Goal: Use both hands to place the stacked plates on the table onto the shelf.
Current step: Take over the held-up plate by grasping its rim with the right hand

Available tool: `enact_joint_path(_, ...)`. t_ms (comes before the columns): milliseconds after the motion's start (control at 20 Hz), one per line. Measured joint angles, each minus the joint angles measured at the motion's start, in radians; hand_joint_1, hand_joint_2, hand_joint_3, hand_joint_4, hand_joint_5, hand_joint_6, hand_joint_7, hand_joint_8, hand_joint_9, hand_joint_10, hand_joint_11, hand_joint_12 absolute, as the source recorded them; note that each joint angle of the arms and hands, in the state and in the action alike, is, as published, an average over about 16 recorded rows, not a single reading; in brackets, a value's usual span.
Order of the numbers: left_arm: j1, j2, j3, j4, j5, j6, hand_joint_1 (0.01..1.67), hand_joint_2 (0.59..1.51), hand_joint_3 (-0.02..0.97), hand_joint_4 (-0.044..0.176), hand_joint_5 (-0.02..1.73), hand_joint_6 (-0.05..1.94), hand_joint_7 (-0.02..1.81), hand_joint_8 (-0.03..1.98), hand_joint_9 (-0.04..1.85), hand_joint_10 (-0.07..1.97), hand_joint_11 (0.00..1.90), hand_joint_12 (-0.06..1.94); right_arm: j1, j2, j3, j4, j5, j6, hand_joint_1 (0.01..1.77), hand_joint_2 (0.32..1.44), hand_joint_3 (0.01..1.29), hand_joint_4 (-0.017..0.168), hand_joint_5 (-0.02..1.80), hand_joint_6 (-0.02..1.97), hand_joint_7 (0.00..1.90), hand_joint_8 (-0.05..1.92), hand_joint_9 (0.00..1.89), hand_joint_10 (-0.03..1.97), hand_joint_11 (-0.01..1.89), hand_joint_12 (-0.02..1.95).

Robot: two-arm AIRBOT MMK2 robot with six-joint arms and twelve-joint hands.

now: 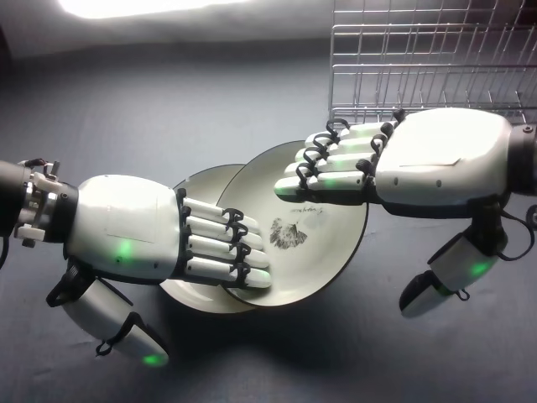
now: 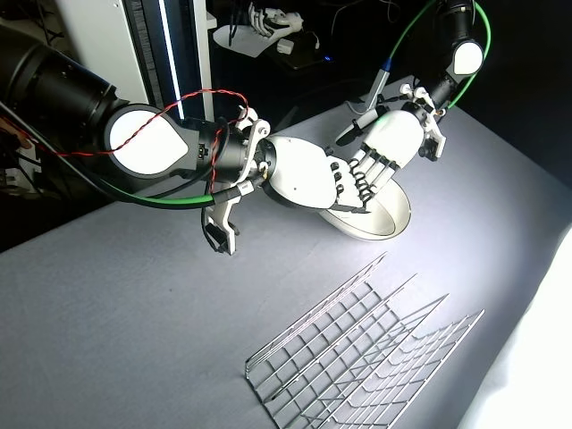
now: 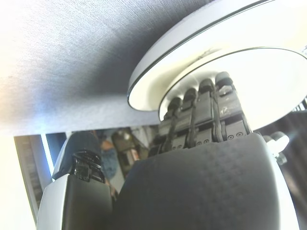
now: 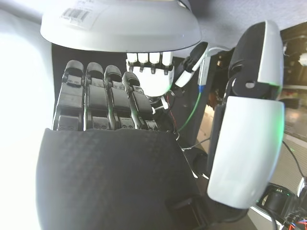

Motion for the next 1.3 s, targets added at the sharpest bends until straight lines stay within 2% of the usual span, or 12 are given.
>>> enact_joint_path(350,-0.001,0.0,0.001,0.0,-0.001,-0.007,0.01,1.207,0.02,-0.007,-0.02,-0.03,-0.01,-0.02,0.0,-0.01,0.01,0.0,0.023,-0.012,0.017,-0.001,0.005,0.0,0.95,0.76,0.01,-0.005,0.02,0.03,0.02,0.01,0.02,0.03,0.01,-0.02)
enact_joint_path(1000,-0.001,0.004,-0.006,-0.002,0.003,-0.014,0.01,1.207,0.019,-0.006,-0.02,-0.03,-0.01,-0.02,-0.01,-0.01,0.01,0.0,0.164,0.076,-0.044,-0.004,0.017,0.0,0.98,0.78,0.01,-0.004,0.02,0.03,0.02,0.01,0.02,0.03,0.01,-0.02)
enact_joint_path(1300,-0.001,0.007,-0.009,-0.002,0.004,-0.015,0.01,1.207,0.02,-0.006,-0.02,-0.03,-0.01,-0.02,-0.01,-0.01,0.01,0.0,0.203,0.117,-0.078,-0.01,0.004,0.0,1.06,0.81,0.01,-0.001,0.02,0.03,0.02,0.01,0.02,0.03,0.01,-0.01)
